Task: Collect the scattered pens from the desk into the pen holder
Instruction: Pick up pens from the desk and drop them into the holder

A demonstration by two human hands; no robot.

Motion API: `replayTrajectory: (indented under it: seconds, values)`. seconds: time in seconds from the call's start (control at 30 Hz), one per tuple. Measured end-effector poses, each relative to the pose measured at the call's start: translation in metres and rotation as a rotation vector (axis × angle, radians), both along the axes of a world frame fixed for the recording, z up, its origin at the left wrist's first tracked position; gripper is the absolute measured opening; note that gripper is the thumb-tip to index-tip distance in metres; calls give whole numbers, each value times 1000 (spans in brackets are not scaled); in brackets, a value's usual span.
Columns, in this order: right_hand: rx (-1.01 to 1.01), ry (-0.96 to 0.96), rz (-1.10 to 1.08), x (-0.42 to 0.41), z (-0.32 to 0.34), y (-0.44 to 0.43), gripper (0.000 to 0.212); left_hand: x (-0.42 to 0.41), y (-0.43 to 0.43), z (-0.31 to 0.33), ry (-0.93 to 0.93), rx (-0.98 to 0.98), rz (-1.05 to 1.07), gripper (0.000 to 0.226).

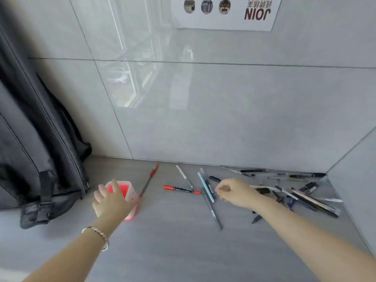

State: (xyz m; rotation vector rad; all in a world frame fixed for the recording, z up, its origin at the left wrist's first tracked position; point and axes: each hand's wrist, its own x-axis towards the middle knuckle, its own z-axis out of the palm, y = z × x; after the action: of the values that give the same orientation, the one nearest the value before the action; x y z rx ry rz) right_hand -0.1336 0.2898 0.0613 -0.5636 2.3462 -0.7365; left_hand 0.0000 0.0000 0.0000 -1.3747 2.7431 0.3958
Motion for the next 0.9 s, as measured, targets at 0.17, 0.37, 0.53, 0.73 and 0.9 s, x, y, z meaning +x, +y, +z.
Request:
replayTrajectory:
  seconds: [0.17,0.37,0.53,0.73,0.9]
  values:
    - [75,6,-24,-11,-27,-27,13,10,-13,-9,282,175,51,91]
    - [201,136,-34,-25,-75,-82,20,18,-15,7,475,179,-55,96]
    - [276,243,-117,-43,-102,-150,25,18,-37,14,545,319,-86,98]
    - [457,264,-129,-64,-120,-203,32,6,-69,3,533,311,-143,98]
    - [279,180,-188,-52,-113,-266,33,-3,-87,-12,555,260,-156,96]
